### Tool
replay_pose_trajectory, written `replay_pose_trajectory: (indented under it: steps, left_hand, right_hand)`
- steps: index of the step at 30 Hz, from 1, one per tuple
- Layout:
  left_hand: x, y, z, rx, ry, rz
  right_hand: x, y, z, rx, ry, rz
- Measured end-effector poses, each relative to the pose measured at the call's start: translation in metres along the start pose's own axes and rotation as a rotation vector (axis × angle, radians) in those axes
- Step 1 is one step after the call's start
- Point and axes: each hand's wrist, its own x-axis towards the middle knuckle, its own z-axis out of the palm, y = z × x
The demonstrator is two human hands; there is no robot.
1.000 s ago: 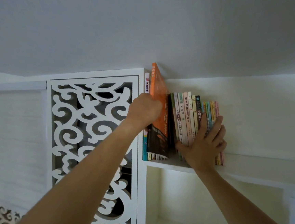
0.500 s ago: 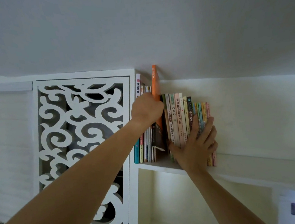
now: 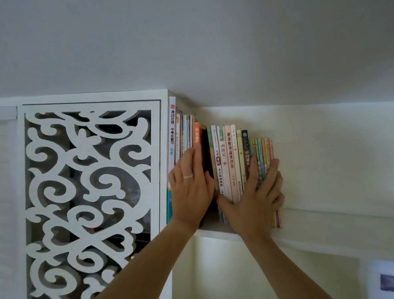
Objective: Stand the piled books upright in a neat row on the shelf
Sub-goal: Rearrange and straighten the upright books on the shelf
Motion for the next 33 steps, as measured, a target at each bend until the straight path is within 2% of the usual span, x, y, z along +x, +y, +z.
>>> replay_pose_trajectory:
  steps: [5, 9, 11, 13, 15, 17, 20, 26, 29, 33]
  left_hand:
    - [-0.007, -0.012, 0.002, 0.179, -0.143, 0.173]
    - [-0.010, -0.010, 0.002, 0.239, -0.234, 0.162]
    - [-0.012, -0.011, 0.003, 0.241, -0.248, 0.149]
    - [-0.013, -0.013, 0.003, 0.231, -0.261, 0.151]
    - [-0.013, -0.013, 0.002, 0.202, -0.274, 0.158]
    - [-0.013, -0.013, 0.001, 0.176, -0.271, 0.169]
    - [-0.012, -0.012, -0.001, 0.143, -0.244, 0.185]
    - [-0.012, -0.012, 0.000, 0.050, -0.220, 0.274]
    - [-0.014, -0.014, -0.001, -0.024, -0.173, 0.231]
    - [-0.023, -0.015, 0.001, 0.017, -0.075, 0.212]
  right_hand:
    - [0.000, -0.002, -0.002, -0.013, 0.024, 0.004]
    - [0.003, 0.000, -0.009, -0.001, -0.043, 0.014]
    - [0.003, 0.009, -0.013, 0.022, -0.107, -0.043]
    - [0.007, 0.021, -0.022, 0.142, -0.157, -0.072]
    - [0.013, 0.035, -0.035, 0.327, -0.191, 0.025]
    - [0.021, 0.050, -0.042, 0.421, -0.276, 0.104]
    - [0.020, 0.057, -0.038, 0.494, -0.450, 0.094]
    - [0.009, 0.035, -0.029, 0.402, -0.385, 0.088]
    - [0.006, 0.033, -0.027, 0.346, -0.398, 0.084]
    - [0.008, 0.036, -0.031, 0.372, -0.431, 0.081]
